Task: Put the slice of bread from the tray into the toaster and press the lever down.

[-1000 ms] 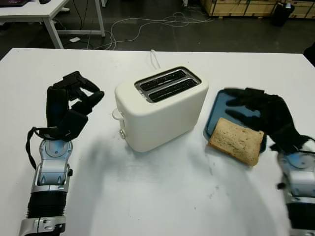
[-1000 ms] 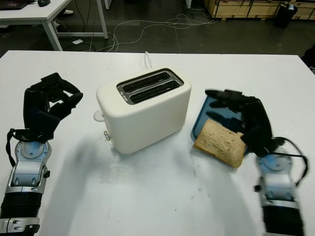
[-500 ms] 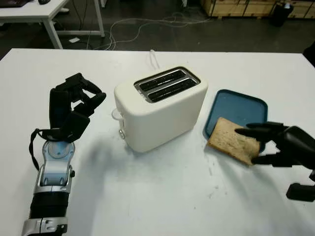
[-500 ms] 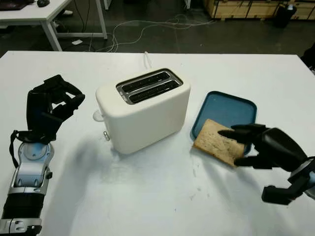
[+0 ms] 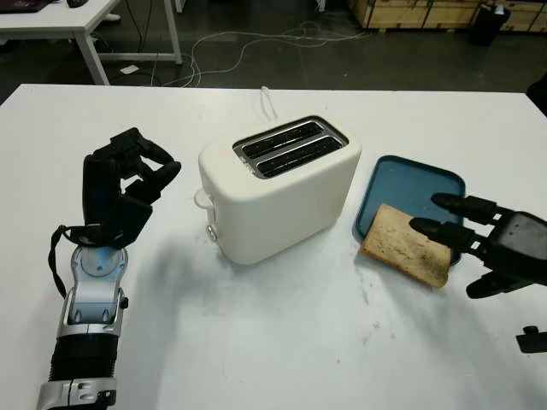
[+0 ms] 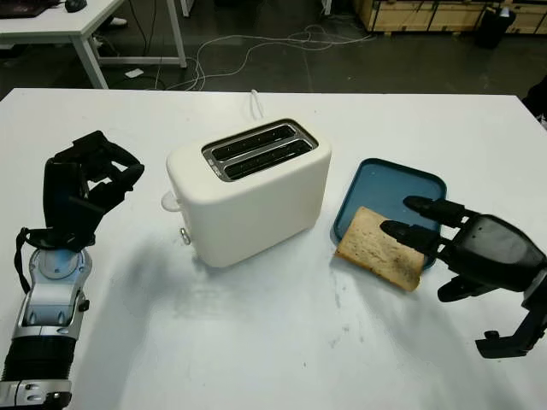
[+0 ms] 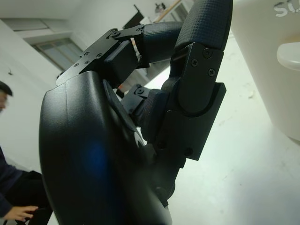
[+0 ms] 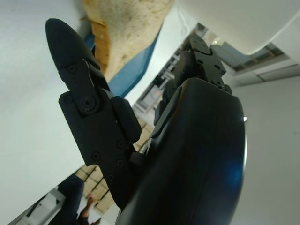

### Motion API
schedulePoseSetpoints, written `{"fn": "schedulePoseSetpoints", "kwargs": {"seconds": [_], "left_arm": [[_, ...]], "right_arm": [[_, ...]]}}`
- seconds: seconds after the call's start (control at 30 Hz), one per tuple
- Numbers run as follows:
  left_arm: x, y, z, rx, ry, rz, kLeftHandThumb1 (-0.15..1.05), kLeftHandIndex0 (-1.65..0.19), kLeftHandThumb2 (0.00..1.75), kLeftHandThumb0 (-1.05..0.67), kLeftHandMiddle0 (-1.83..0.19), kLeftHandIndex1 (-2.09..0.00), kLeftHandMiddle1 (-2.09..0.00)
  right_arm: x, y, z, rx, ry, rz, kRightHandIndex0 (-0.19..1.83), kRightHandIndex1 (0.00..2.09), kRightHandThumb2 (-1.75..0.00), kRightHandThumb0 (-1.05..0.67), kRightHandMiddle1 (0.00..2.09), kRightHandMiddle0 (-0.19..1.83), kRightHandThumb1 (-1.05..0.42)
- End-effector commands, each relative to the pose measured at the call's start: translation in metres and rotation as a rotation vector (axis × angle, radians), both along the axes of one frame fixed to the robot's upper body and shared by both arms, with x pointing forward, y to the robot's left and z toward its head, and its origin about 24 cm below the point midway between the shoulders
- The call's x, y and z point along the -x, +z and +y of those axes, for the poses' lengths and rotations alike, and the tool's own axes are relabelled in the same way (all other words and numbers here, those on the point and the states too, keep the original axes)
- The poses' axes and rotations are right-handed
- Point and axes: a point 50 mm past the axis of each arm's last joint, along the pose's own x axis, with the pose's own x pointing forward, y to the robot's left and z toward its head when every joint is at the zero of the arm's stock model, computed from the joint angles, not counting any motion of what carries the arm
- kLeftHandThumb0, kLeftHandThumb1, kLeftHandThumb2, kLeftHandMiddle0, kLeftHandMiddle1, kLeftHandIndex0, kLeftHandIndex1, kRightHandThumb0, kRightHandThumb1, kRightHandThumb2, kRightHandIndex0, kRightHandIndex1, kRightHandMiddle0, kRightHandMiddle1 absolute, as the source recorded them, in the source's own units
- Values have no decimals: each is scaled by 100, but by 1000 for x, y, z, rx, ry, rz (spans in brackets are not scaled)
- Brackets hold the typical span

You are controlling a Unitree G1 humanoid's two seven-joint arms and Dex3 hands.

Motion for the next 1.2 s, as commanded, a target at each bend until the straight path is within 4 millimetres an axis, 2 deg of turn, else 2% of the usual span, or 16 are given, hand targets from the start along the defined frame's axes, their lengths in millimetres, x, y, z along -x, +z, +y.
{"fn": "schedulePoseSetpoints", "kwargs": {"seconds": [0.0, 0.23, 0.5, 0.9, 1.17], "left_arm": [[1, 0, 2, -2, -6, -5, 92, -84, 17, -97, -93, -130, -158], [1, 1, 0, 5, -15, -10, 92, -84, 18, -97, -92, -129, -156], [0, 3, 2, -5, -18, -23, 92, -84, 18, -97, -93, -129, -157], [-1, 4, 3, -10, -26, -36, 92, -86, 18, -99, -94, -127, -156], [0, 5, 2, -9, -25, -49, 92, -85, 18, -98, -94, -126, -157]], "right_arm": [[-2, 4, -5, -4, -18, -33, 0, 0, 0, -77, 0, 0, -71], [-2, -11, -4, -83, -49, -25, 2, 1, -1, -59, 1, 4, -70], [1, -32, -1, -169, -79, -35, 16, 5, -1, -43, 3, 17, -74], [9, -52, 3, -243, -112, -24, 25, 6, -1, -36, 3, 25, -79], [10, -61, 6, -233, -115, -6, 27, 5, -1, -35, 1, 26, -81]]}}
